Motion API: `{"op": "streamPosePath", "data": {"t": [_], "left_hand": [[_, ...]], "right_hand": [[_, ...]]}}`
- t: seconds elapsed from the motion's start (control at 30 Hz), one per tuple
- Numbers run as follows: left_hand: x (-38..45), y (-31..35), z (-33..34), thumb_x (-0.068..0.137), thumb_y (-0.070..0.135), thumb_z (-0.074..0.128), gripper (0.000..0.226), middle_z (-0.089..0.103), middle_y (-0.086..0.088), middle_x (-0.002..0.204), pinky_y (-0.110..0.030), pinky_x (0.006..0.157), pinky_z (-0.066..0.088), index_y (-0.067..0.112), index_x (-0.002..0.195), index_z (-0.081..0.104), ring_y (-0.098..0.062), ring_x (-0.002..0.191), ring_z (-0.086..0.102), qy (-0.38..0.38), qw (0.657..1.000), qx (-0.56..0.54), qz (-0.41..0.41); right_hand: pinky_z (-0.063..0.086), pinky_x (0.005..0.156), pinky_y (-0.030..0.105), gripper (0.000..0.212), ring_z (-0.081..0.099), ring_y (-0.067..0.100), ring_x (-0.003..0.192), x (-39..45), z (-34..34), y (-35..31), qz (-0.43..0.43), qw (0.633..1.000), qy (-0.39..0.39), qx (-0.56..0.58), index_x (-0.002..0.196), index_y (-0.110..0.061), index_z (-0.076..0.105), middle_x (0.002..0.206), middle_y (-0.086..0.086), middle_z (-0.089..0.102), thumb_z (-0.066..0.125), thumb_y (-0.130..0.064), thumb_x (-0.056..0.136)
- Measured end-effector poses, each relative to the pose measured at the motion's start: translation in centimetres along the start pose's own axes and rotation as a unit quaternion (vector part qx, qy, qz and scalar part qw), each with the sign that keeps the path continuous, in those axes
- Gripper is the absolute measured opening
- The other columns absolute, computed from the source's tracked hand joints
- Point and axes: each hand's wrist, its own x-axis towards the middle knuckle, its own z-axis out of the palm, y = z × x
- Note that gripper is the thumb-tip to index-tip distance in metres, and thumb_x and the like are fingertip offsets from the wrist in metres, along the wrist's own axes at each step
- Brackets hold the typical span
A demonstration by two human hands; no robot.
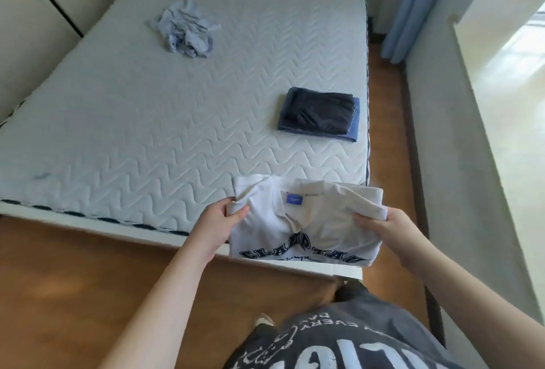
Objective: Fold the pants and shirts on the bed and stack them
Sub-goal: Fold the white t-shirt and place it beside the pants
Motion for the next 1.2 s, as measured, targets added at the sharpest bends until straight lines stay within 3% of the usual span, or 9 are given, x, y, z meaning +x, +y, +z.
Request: {"op": "streamPosePath", "data": {"t": [0.2,0.3,0.4,0.5,0.67,0.87,0.93,1.1,1.2], "left_hand": [[1.3,-2.0,0.7,0.09,0.03,0.072,0.006,0.075,0.012,0.078,-0.028,0.067,0.049,0.025,0.088,0.07,-0.011,0.076,0.068,-0.028,0.999,0.017,-0.029],[2.1,-2.6,1.9,0.091,0.027,0.071,0.008,0.074,0.017,0.079,-0.026,0.066,0.05,0.033,0.086,0.068,-0.006,0.075,0.067,-0.043,0.998,0.043,-0.02],[3.1,-3.0,3.1,0.093,0.025,0.068,0.008,0.074,0.007,0.082,-0.021,0.057,0.047,0.032,0.092,0.071,-0.011,0.073,0.064,-0.055,0.993,0.108,0.0],[4.2,-3.2,4.8,0.093,0.022,0.067,0.008,0.074,-0.007,0.089,-0.027,0.064,0.043,0.028,0.095,0.071,-0.018,0.077,0.062,-0.053,0.987,0.15,0.009],[5.7,-3.8,7.8,0.097,0.017,0.062,0.015,0.075,-0.007,0.099,-0.033,0.075,0.05,0.025,0.109,0.068,-0.032,0.096,0.068,-0.071,0.985,0.154,-0.025],[6.6,-4.5,9.3,0.099,0.024,0.059,0.014,0.071,-0.009,0.103,-0.044,0.087,0.053,0.033,0.108,0.065,-0.031,0.099,0.065,-0.05,0.983,0.164,-0.064],[7.3,-4.3,9.1,0.098,0.025,0.06,0.013,0.072,-0.007,0.102,-0.043,0.088,0.053,0.03,0.108,0.067,-0.028,0.098,0.065,-0.045,0.984,0.164,-0.059],[11.1,-4.0,7.4,0.093,0.027,0.064,0.014,0.065,0.012,0.064,-0.023,0.054,0.041,0.032,0.08,0.068,-0.012,0.067,0.058,-0.012,0.977,0.204,-0.066],[14.6,-4.0,6.9,0.092,0.027,0.064,0.009,0.062,0.002,0.062,-0.028,0.056,0.035,0.025,0.084,0.069,-0.016,0.063,0.05,-0.02,0.974,0.218,-0.058]], "right_hand": [[0.058,0.086,0.046,0.009,0.072,0.026,0.093,-2.0,1.2,3.6,0.029,0.998,0.06,0.004,0.087,-0.013,0.077,0.09,0.005,0.077,0.073,-0.021,0.085],[0.058,0.084,0.042,0.007,0.072,0.024,0.091,-1.7,0.9,5.3,0.051,0.996,0.07,0.014,0.085,-0.014,0.076,0.087,0.003,0.077,0.071,-0.018,0.085],[0.057,0.082,0.038,0.007,0.071,0.021,0.088,-1.0,0.1,6.4,0.064,0.996,0.054,0.016,0.086,-0.015,0.076,0.087,0.004,0.077,0.069,-0.013,0.086],[0.056,0.084,0.041,0.006,0.07,0.02,0.085,0.1,-1.2,7.3,0.077,0.996,0.038,0.024,0.087,-0.011,0.075,0.09,0.008,0.077,0.069,-0.01,0.086],[0.055,0.087,0.043,0.008,0.066,0.021,0.083,2.5,-3.0,8.7,0.115,0.993,0.031,0.012,0.092,-0.005,0.073,0.096,0.016,0.074,0.071,-0.009,0.085],[0.055,0.073,0.026,0.005,0.065,0.017,0.083,5.6,-4.2,9.0,0.143,0.99,0.006,-0.006,0.086,-0.017,0.073,0.084,-0.001,0.073,0.073,-0.013,0.085],[0.056,0.077,0.028,0.007,0.068,0.017,0.087,6.8,-4.3,8.8,0.147,0.989,0.002,-0.006,0.088,-0.019,0.073,0.088,-0.001,0.075,0.073,-0.013,0.085],[0.058,0.076,0.028,0.012,0.072,0.019,0.091,9.8,-4.2,8.5,0.157,0.987,0.004,0.021,0.097,-0.015,0.074,0.09,-0.002,0.077,0.073,-0.013,0.085],[0.056,0.09,0.042,0.014,0.07,0.025,0.097,11.9,-3.6,8.9,0.167,0.986,0.015,-0.004,0.097,-0.011,0.074,0.098,0.006,0.076,0.072,-0.017,0.085]]}}
